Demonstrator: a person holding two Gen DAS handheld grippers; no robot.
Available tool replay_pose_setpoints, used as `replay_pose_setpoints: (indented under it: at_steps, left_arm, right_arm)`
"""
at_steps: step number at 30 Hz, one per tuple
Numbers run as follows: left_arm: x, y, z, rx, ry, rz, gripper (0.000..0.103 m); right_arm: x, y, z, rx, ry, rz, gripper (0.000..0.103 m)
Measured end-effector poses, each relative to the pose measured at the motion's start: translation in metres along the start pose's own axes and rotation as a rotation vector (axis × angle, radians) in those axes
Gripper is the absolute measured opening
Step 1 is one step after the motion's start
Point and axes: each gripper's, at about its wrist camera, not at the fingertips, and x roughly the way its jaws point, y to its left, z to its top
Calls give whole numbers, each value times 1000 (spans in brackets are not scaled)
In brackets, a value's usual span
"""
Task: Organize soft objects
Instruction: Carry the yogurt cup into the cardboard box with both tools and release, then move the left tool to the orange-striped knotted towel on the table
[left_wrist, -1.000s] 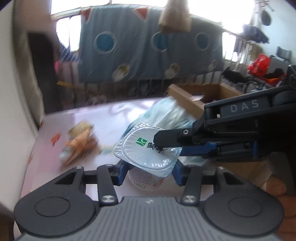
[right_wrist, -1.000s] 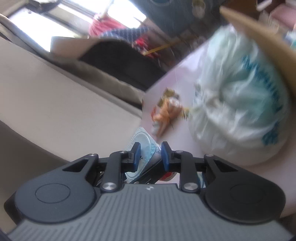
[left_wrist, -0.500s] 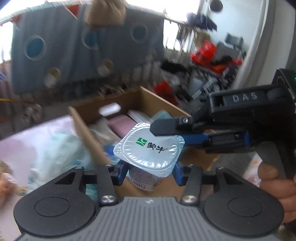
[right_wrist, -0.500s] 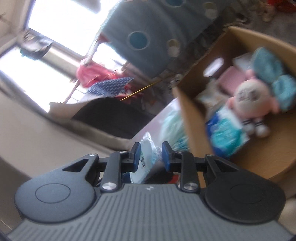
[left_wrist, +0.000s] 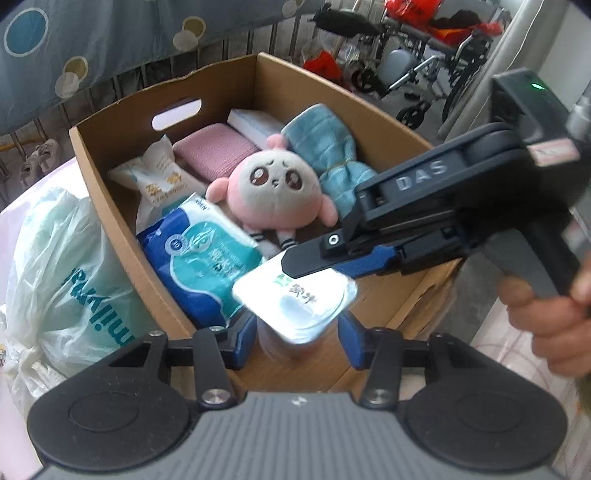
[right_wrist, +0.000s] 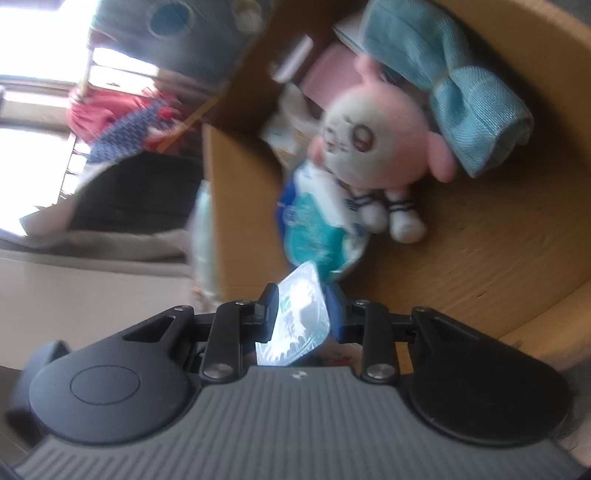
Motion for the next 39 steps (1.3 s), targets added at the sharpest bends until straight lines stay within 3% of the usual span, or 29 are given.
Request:
replay_pose_setpoints:
  at_steps: [2,10,13,20,24,28,32,39]
  left_arm:
    - [-2,4,1,10,-18,-1,49]
    - [-32,9,-9,5,-76,16,50]
    - [-44,15,-18,-11,-104,-2,51]
    - [-68,32,-36,-58,-135,43,51]
    - [-81,43,-50,-87,-164,66,55]
    - [-92,55,-67,-132,-189,97,61]
    - [-98,70,-91,-191,-203,128,62]
    - [-113,97,-140,-289,-243,228,63]
  right_arm:
    - [8,1,5,0,31,-7,37]
    - [23,-1,13,-11,41,-76,40]
    - [32,-4,10,6,83,-52,40]
    - [47,4,-2,-15,170,-57,41]
    - [33,13,2,-46,81,-129,44]
    - [22,13,4,-57,-15,-127,51]
    - [29,11,-5,-35,29,-33,54]
    - [8,33,-21,-102,-74,-84,59]
